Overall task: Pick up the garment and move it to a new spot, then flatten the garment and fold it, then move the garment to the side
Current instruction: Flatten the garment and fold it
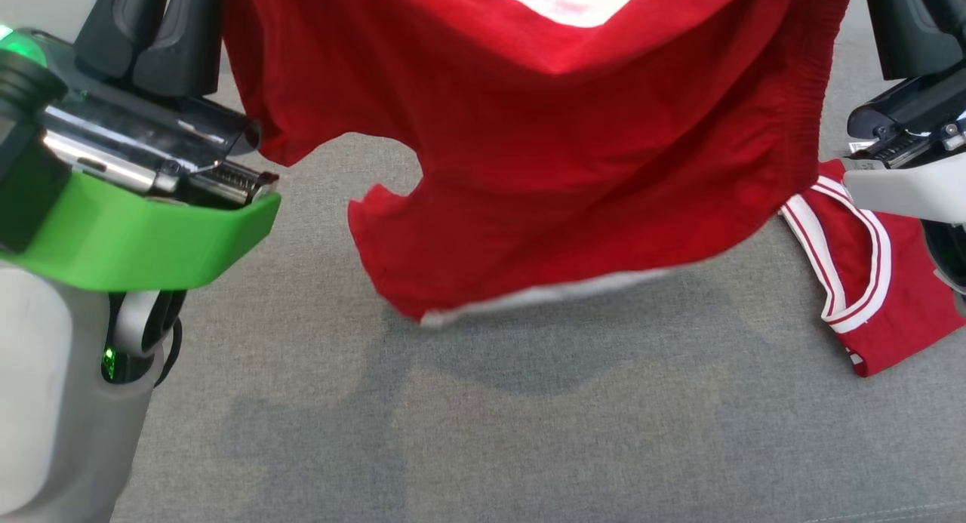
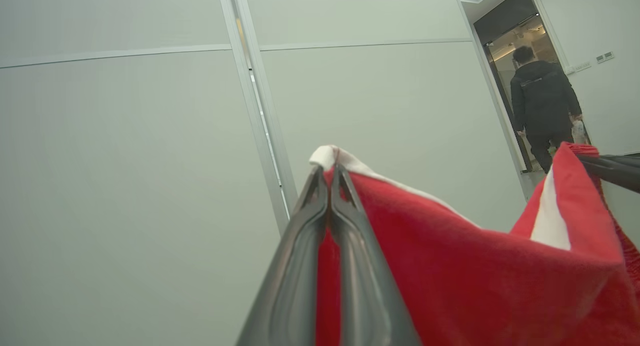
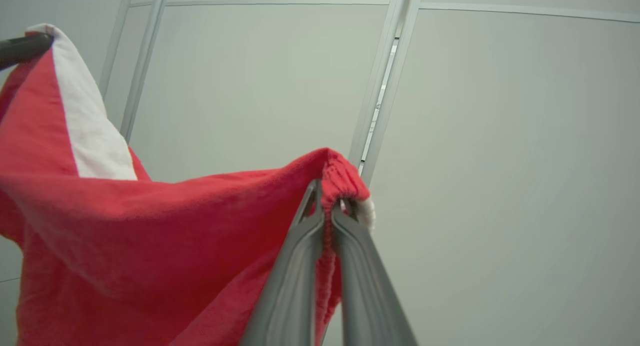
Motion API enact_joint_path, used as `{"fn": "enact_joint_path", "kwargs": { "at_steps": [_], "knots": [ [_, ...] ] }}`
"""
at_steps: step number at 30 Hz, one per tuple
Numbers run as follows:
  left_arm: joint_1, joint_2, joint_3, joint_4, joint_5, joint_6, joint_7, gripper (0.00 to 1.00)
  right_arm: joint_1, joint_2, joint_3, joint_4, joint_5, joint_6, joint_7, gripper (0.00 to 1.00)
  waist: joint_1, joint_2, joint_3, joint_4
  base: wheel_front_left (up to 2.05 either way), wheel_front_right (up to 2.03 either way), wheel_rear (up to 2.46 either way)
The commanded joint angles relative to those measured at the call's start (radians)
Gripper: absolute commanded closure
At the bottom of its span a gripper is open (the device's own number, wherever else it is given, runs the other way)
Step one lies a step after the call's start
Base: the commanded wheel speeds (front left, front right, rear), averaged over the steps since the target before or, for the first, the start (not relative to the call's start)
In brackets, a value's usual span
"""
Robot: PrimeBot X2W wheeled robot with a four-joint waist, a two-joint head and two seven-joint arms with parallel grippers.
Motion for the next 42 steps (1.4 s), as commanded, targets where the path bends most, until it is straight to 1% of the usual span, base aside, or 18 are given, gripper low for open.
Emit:
{"fn": "enact_joint_path", "kwargs": {
  "at_steps": [1, 5, 6, 9, 14, 19, 22, 26, 29, 30, 33, 35, 37, 39, 41, 42],
  "knots": [
    [-0.029, -0.003, -0.005, 0.013, 0.002, 0.003, 0.006, 1.00, 0.012, 0.010, -0.006, -0.007, 0.006, 0.000, 0.020, 1.00, 0.0000, -0.0001, 0.008, -0.004, 0.00, 0.00, 0.00],
    [-0.066, -0.019, -0.019, 0.057, -0.008, -0.013, 0.001, 1.00, -0.015, 0.000, 0.006, 0.026, 0.015, -0.001, 0.043, 1.00, 0.0000, -0.0001, 0.026, 0.001, 0.00, 0.00, 0.00],
    [-0.108, -0.036, -0.027, 0.104, -0.015, -0.026, -0.013, 1.00, -0.049, 0.008, 0.022, 0.064, 0.039, 0.000, 0.046, 1.00, 0.0000, -0.0001, 0.042, 0.006, 0.00, 0.00, 0.00],
    [-0.195, -0.068, -0.047, 0.220, -0.025, -0.060, -0.044, 1.00, -0.124, 0.006, 0.047, 0.156, 0.062, -0.001, 0.038, 1.00, 0.0000, -0.0001, 0.073, 0.016, 0.00, 0.00, 0.00],
    [-0.394, -0.123, -0.073, 0.485, -0.025, -0.102, -0.128, 1.00, -0.326, 0.028, 0.136, 0.365, 0.094, -0.001, -0.006, 1.00, 0.0000, -0.0001, 0.128, 0.028, 0.00, 0.00, 0.00],
    [-0.582, -0.167, -0.085, 0.787, -0.021, -0.119, -0.211, 1.00, -0.540, 0.108, 0.225, 0.632, 0.113, -0.001, -0.084, 1.00, 0.0000, -0.0001, 0.155, 0.021, 0.00, 0.00, 0.00],
    [-0.662, -0.186, -0.101, 0.967, -0.019, -0.126, -0.233, 1.00, -0.642, 0.179, 0.256, 0.804, 0.110, -0.001, -0.131, 1.00, 0.0000, -0.0001, 0.159, 0.011, 0.00, 0.00, 0.00],
    [-0.722, -0.221, -0.086, 1.190, -0.061, -0.130, -0.237, 1.00, -0.723, 0.283, 0.237, 1.021, 0.122, -0.001, -0.167, 1.00, 0.0000, -0.0001, 0.161, -0.003, 0.00, 0.00, 0.00],
    [-0.747, -0.244, -0.091, 1.308, -0.086, -0.133, -0.237, 1.00, -0.761, 0.345, 0.251, 1.125, 0.122, 0.000, -0.176, 1.00, 0.0000, -0.0001, 0.172, -0.007, 0.00, 0.00, 0.00],
    [-0.759, -0.248, -0.094, 1.333, -0.091, -0.134, -0.240, 1.00, -0.774, 0.357, 0.263, 1.146, 0.124, 0.000, -0.176, 1.00, 0.0000, -0.0001, 0.185, -0.009, 0.00, 0.00, 0.00],
    [-0.753, -0.273, -0.103, 1.391, -0.111, -0.135, -0.254, 1.00, -0.774, 0.368, 0.308, 1.185, 0.143, -0.001, -0.177, 1.00, 0.0000, -0.0001, 0.215, 0.000, 0.00, 0.00, 0.00],
    [-0.720, -0.291, -0.106, 1.410, -0.150, -0.136, -0.261, 1.00, -0.749, 0.363, 0.350, 1.181, 0.170, -0.001, -0.177, 1.00, 0.0000, -0.0001, 0.233, 0.007, 0.00, 0.00, 0.00],
    [-0.669, -0.298, -0.107, 1.409, -0.193, -0.135, -0.269, 1.00, -0.700, 0.354, 0.393, 1.155, 0.224, -0.001, -0.177, 1.00, 0.0000, -0.0001, 0.247, 0.013, 0.00, 0.00, 0.00],
    [-0.605, -0.303, -0.113, 1.391, -0.228, -0.136, -0.277, 1.00, -0.654, 0.313, 0.443, 1.106, 0.259, -0.001, -0.177, 1.00, 0.0000, -0.0001, 0.261, 0.020, 0.00, 0.00, 0.00],
    [-0.522, -0.300, -0.118, 1.358, -0.230, -0.136, -0.283, 1.00, -0.572, 0.279, 0.483, 1.036, 0.310, -0.001, -0.177, 1.00, 0.0000, -0.0001, 0.266, 0.028, 0.00, 0.00, 0.00],
    [-0.481, -0.293, -0.100, 1.327, -0.237, -0.136, -0.283, 1.00, -0.532, 0.257, 0.496, 0.998, 0.330, -0.001, -0.177, 1.00, 0.0000, -0.0001, 0.268, 0.029, 0.00, 0.00, 0.00]
  ]
}}
